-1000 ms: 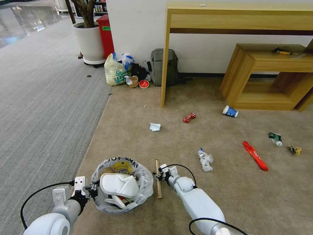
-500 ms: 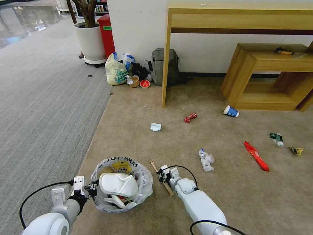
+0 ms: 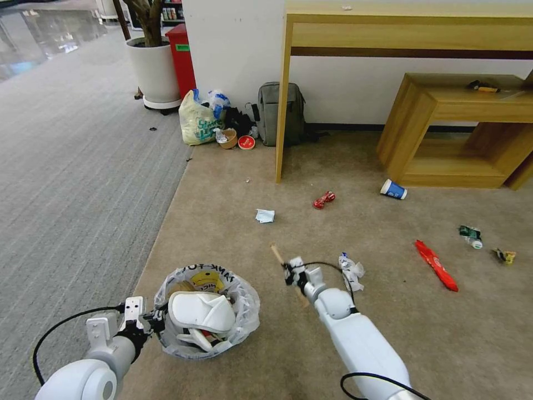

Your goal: Pick up the trash bin and place the garbage on the floor into it.

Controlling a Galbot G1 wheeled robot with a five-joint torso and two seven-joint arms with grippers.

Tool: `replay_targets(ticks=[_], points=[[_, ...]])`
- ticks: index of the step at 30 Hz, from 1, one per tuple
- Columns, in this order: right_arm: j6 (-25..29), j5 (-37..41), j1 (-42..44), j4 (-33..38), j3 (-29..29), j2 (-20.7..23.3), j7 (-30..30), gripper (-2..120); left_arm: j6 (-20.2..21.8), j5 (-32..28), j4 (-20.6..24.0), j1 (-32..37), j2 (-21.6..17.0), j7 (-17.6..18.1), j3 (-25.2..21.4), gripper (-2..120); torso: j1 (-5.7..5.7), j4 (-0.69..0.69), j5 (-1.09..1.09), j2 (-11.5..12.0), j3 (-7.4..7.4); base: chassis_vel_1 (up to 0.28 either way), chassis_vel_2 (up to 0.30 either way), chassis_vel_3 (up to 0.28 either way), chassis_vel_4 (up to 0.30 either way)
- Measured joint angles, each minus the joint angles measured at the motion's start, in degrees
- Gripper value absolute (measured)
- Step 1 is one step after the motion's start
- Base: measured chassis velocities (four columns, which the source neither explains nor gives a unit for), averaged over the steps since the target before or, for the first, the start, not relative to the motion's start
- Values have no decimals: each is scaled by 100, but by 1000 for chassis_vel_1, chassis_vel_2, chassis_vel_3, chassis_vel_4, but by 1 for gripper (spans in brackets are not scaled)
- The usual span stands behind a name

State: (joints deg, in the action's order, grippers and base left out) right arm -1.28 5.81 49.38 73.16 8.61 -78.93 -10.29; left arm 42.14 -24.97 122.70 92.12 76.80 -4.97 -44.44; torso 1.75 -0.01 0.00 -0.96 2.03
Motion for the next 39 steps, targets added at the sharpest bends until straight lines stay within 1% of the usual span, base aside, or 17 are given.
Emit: replay_targets(ticks=[2, 3, 6, 7, 8, 11, 12, 13, 15, 16, 18, 22, 24, 27, 29, 31, 39], points=[[221, 120, 34, 472, -86, 111, 52, 0, 0, -9, -8, -19, -37, 19, 1, 0, 0, 0, 1, 0, 0, 0, 0, 0, 0], [221, 120, 34, 472, -86, 111, 52, 0, 0, -9, -8, -19, -37, 19, 1, 0, 0, 0, 1, 0, 0, 0, 0, 0, 0], [877, 163, -60, 964, -301, 278, 67, 0, 0, -49, -15, -82, -90, 72, 35, 0, 0, 0, 1, 0, 0, 0, 0, 0, 0], [877, 163, -60, 964, -301, 278, 67, 0, 0, -49, -15, -82, -90, 72, 35, 0, 0, 0, 1, 0, 0, 0, 0, 0, 0], [1125, 164, -127, 1111, -445, 345, 85, 0, 0, -54, -34, -121, -94, 90, 71, 0, 0, 0, 0, 0, 0, 0, 0, 0, 0], [1446, 150, -207, 1432, -750, 460, 101, 0, 0, -55, -93, -196, -94, 140, 153, 0, 0, 1, 0, 0, 0, 0, 0, 0, 0], [1446, 150, -207, 1432, -750, 460, 101, 0, 0, -55, -93, -196, -94, 140, 153, 0, 0, 1, 0, 0, 0, 0, 0, 0, 0], [1514, 149, -226, 1689, -917, 534, 103, 0, 0, -56, -120, -227, -95, 173, 200, 0, 0, 1, 0, 0, 0, 0, 0, 0, 0], [1539, 194, -278, 2169, -1173, 662, 101, 0, 0, -58, -177, -278, -132, 213, 287, 0, 0, 0, 0, 0, 0, 0, 0, 0, 0], [1539, 194, -278, 2169, -1173, 662, 101, 0, 0, -58, -177, -278, -132, 213, 287, 0, 0, 0, 0, 0, 0, 0, 0, 0, 0], [1470, 346, -406, 2687, -1449, 783, 105, 0, 0, -58, -223, -309, -199, 239, 371, 0, 0, 0, 0, -1, -1, 0, 0, 0, 0], [1337, 541, -510, 3063, -1861, 925, 125, 0, 0, -56, -265, -340, -273, 282, 463, 0, 0, 1, -1, -1, -1, 0, 0, 0, 0], [1315, 562, -509, 3109, -1993, 959, 127, 0, 0, -56, -268, -345, -288, 288, 480, 0, 0, 0, 0, 0, 0, 0, 0, 0, 0], [1238, 632, -425, 3148, -2426, 1089, 172, 0, 0, -56, -289, -348, -300, 289, 492, 0, 0, 0, 0, 0, 0, 0, 0, 0, 0], [1233, 643, -420, 3149, -2479, 1103, 180, 0, 0, -56, -295, -348, -300, 289, 490, 0, 0, 0, 0, 0, 0, 0, 0, 0, 0], [1195, 673, -407, 3152, -2759, 1188, 202, 0, 0, -55, -309, -346, -294, 283, 457, 0, 0, 0, 0, 0, 0, 0, 0, 0, 0], [1230, 558, -370, 3060, -2900, 1264, 134, 0, 0, -66, -276, -325, -297, 252, 378, 0, 0, 0, 0, 0, 0, 0, 0, 0, 0]])
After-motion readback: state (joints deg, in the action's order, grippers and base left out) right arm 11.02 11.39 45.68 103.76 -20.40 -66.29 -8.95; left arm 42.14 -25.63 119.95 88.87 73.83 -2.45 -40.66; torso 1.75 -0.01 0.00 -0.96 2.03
